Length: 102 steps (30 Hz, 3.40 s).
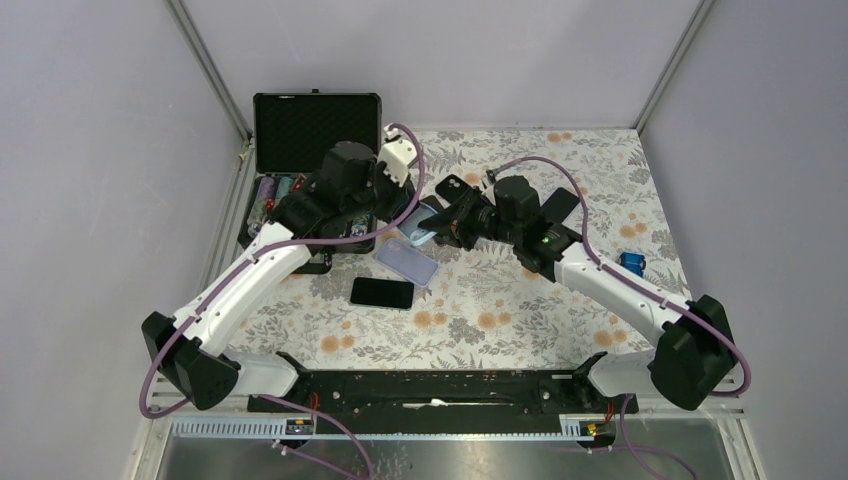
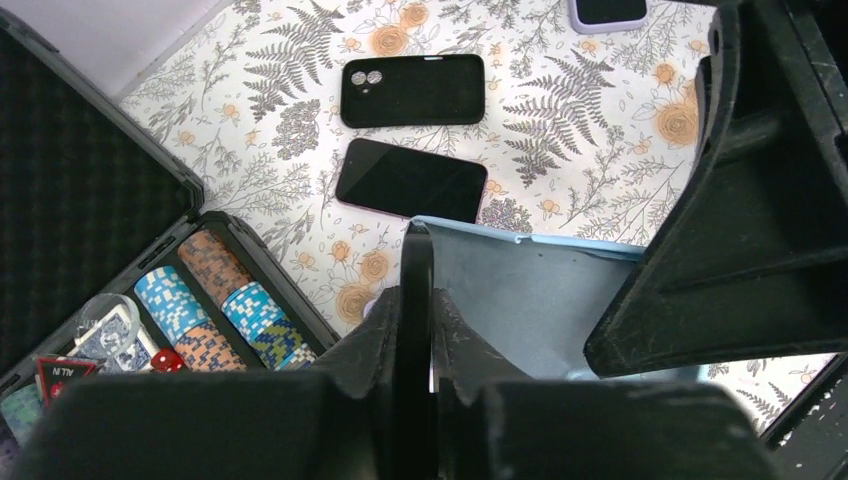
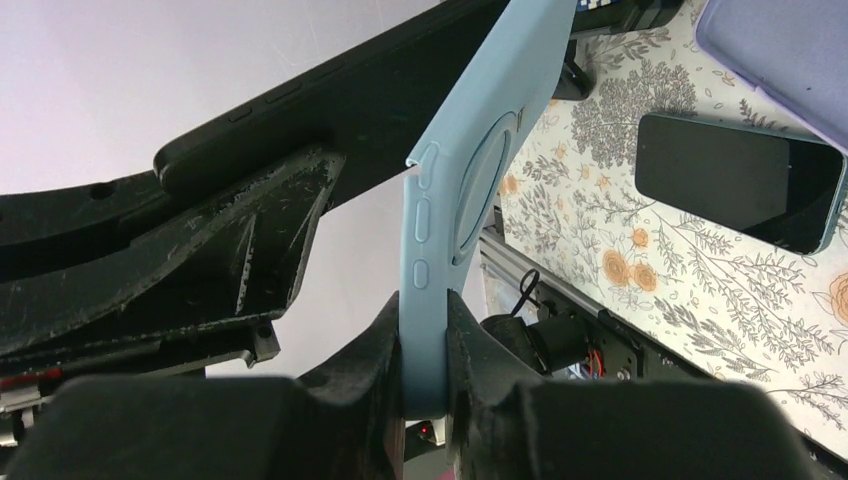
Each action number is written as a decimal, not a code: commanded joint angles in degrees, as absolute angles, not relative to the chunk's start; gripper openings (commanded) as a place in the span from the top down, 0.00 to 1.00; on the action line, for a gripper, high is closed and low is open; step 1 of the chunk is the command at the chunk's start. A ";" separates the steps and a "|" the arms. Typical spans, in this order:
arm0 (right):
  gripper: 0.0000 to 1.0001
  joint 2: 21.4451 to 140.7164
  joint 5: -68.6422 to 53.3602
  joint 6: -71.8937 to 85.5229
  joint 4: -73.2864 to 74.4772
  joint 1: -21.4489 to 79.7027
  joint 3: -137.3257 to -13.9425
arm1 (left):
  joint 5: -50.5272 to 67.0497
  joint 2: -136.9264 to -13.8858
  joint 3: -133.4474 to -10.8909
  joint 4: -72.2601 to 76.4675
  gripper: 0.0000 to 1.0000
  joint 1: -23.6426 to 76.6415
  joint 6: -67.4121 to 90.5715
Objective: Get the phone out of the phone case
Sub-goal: Remove the phone case from the phone, then place the phone case at the center of the board, then place the phone at the center of the board.
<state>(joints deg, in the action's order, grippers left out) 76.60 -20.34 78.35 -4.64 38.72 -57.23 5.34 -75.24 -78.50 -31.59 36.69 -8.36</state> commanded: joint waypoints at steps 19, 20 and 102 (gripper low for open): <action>1.00 63.07 -8.77 52.79 14.33 29.56 -48.83 | 10.12 -66.95 -83.06 -24.67 1.00 31.82 -3.60; 1.00 62.95 -8.46 51.87 14.83 28.42 -47.89 | 11.50 -66.48 -82.53 -23.73 1.00 31.82 -3.38; 0.09 33.80 2.64 50.70 43.87 14.07 -35.56 | -5.65 -96.69 -41.34 8.44 0.57 76.38 7.43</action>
